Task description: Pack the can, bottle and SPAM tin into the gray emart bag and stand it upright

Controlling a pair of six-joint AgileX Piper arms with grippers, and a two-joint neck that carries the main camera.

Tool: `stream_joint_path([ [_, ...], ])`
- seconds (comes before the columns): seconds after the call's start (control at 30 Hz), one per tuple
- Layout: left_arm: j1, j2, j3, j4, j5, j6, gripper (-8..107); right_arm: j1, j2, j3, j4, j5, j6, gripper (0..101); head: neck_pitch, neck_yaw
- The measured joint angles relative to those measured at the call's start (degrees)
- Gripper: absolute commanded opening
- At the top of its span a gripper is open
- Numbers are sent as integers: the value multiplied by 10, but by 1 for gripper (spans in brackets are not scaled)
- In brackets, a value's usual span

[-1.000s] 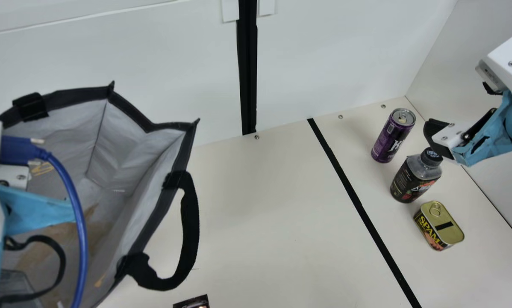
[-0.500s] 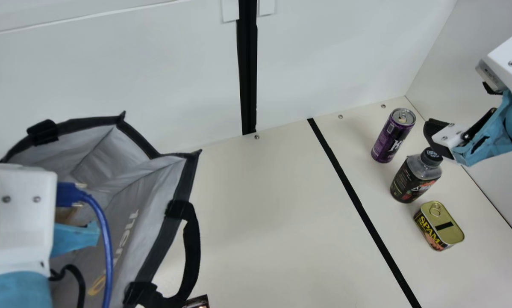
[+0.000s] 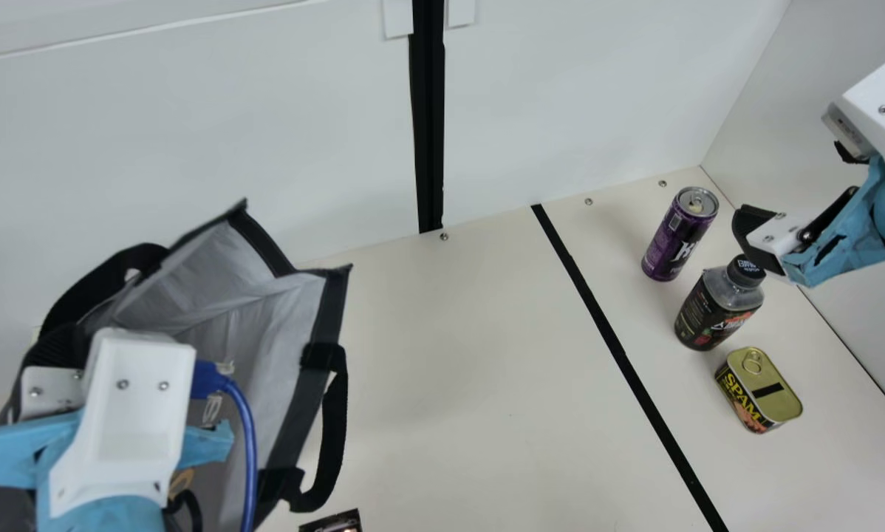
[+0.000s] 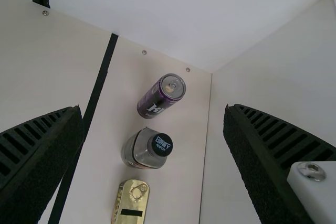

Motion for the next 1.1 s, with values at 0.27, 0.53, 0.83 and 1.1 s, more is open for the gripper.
stream_joint_path([
  [0.27,-29,9,14,-7,0,-19,-8,0,0,0,0,0,0,95,0,-1],
  [0.53,-66,18,14,-57,0,-25,-8,0,0,0,0,0,0,95,0,0],
  [0.83,-29,20,16,-156,-62,-10,-8,0,0,0,0,0,0,95,0,-1],
  [1.1,27,17,25,-245,-133,15,-8,0,0,0,0,0,0,95,0,0],
])
